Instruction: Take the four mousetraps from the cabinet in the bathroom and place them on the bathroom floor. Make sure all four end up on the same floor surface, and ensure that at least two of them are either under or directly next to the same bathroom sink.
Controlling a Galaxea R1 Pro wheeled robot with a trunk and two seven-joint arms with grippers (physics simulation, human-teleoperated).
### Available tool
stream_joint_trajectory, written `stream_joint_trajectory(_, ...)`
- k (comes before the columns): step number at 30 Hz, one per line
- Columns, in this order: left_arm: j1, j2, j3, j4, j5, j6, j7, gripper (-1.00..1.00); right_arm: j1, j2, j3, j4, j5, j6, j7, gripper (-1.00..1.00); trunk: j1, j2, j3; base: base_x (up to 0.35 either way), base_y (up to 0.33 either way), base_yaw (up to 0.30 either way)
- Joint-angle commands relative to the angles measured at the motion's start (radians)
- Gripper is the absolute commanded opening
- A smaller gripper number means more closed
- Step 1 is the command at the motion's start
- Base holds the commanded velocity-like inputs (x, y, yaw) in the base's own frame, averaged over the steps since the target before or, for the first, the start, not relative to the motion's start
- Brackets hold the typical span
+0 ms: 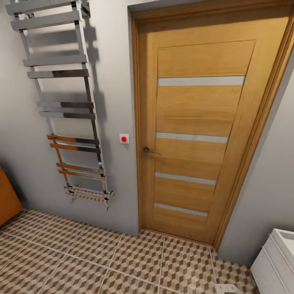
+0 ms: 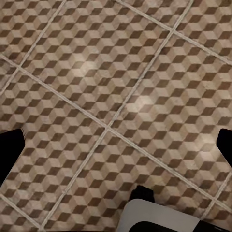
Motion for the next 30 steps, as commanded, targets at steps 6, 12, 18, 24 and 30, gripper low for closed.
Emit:
stream_joint_trajectory(6,0.000,-0.002,0.001,-0.001,-0.002,0.004,-0.001,1.00,0.000,0.000,0.001,0.001,0.000,-0.003,-0.003,1.00,0.000,-0.001,0.000,0.000,0.000,0.300)
stream_joint_trajectory(12,0.000,-0.004,0.004,-0.003,0.005,0.000,0.002,1.00,0.001,0.000,0.001,0.001,0.000,-0.003,-0.003,1.00,0.000,-0.001,0.000,0.000,0.000,0.300)
stream_joint_trajectory(18,0.000,-0.008,0.004,-0.002,0.006,-0.043,0.001,1.00,0.001,0.000,0.001,0.000,0.000,-0.003,-0.003,1.00,0.000,-0.001,0.000,0.000,0.000,0.300)
stream_joint_trajectory(24,0.000,-0.009,0.003,-0.002,0.005,-0.066,0.000,1.00,0.001,0.000,0.001,0.001,0.000,-0.003,-0.003,1.00,0.000,-0.001,0.000,0.000,0.000,0.300)
stream_joint_trajectory(30,-0.001,-0.009,0.004,-0.002,0.003,-0.069,-0.001,1.00,0.001,0.000,0.001,0.001,0.000,-0.003,-0.003,1.00,0.000,-0.001,0.000,0.000,0.000,0.300)
